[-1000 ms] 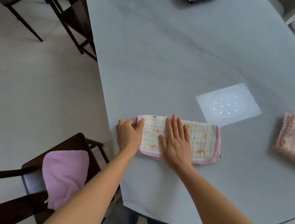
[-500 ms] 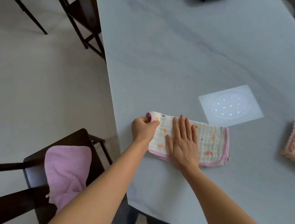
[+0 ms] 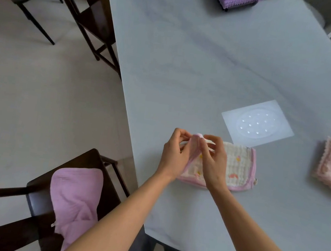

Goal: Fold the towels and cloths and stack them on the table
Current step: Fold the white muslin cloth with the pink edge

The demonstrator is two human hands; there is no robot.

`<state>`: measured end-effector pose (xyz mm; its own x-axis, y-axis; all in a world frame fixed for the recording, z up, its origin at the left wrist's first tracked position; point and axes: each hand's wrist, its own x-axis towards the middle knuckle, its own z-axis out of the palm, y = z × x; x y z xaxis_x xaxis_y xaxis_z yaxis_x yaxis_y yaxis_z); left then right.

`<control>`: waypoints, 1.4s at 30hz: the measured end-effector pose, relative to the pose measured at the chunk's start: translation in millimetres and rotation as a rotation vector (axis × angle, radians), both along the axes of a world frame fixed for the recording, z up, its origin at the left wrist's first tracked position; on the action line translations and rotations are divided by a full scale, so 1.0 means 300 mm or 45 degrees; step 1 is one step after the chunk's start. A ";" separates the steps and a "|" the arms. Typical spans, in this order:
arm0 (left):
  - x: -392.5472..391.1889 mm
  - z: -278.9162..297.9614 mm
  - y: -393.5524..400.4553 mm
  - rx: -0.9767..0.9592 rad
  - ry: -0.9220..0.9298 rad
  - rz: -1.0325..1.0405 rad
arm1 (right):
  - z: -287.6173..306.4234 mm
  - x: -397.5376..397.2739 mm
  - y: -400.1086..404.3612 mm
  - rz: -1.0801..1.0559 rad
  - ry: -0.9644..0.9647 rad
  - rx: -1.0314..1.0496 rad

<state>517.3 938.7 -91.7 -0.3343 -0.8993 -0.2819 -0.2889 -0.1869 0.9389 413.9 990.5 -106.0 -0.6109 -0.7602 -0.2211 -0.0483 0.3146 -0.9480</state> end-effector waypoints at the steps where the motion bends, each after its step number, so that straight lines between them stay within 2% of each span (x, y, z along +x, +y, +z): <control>1: -0.008 0.000 -0.008 0.013 0.002 -0.021 | 0.022 0.003 0.000 -0.012 -0.015 -0.015; 5: -0.017 0.022 -0.044 0.028 -0.019 -0.042 | 0.031 -0.004 0.002 -0.011 -0.002 0.008; 9: -0.011 0.039 -0.077 0.010 -0.113 -0.084 | 0.041 -0.021 -0.010 0.050 0.128 0.031; 15: -0.014 0.041 -0.102 -0.127 -0.268 -0.126 | 0.056 -0.035 -0.045 0.159 -0.113 0.139; 26: 0.001 0.050 -0.134 -0.205 -0.330 -0.225 | 0.071 -0.052 -0.096 0.243 -0.096 0.269; 31: 0.012 0.059 -0.153 -0.259 -0.416 -0.290 | 0.073 -0.042 -0.107 0.303 -0.086 0.268; 35: 0.021 0.044 -0.174 -0.272 -0.469 -0.229 | 0.050 -0.025 -0.106 0.274 -0.057 0.217; 37: 0.026 0.028 -0.182 -0.269 -0.484 -0.175 | 0.031 -0.002 -0.098 0.271 0.032 0.190; 39: 0.028 0.019 -0.185 -0.218 -0.497 -0.106 | -0.002 0.019 -0.085 0.306 0.304 0.166; 42: 0.044 0.008 -0.203 -0.152 -0.524 0.069 | -0.082 0.046 -0.050 0.530 0.755 0.191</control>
